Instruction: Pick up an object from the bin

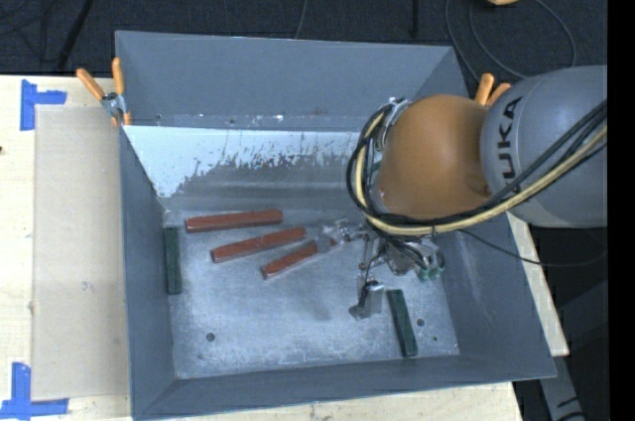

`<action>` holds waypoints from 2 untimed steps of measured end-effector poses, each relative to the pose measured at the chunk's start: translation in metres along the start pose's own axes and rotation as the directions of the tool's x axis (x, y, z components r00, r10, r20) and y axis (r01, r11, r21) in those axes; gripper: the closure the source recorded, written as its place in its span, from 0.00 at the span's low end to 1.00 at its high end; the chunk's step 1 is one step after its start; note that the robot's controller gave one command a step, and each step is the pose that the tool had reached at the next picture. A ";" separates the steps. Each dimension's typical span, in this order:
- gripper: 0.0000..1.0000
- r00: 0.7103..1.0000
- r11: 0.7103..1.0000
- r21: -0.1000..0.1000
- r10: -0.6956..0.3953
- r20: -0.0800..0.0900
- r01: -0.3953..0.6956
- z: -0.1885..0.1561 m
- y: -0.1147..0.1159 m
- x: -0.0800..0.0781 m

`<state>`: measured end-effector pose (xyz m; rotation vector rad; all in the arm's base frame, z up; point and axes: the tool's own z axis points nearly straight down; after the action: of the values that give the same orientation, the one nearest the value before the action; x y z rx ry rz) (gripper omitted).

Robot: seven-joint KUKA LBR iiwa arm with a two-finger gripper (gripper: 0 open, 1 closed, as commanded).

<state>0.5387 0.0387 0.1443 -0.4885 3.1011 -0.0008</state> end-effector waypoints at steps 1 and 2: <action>0.00 0.996 0.996 -0.002 -0.084 -0.001 0.084 0.025 0.016 -0.047; 1.00 0.984 0.984 -0.003 -0.176 -0.001 0.176 0.067 0.044 -0.069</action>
Offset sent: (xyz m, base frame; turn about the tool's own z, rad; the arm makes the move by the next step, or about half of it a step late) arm 0.0517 0.0616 -0.0677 -0.1796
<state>0.5911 0.1014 0.0775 -0.7612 3.0472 0.0024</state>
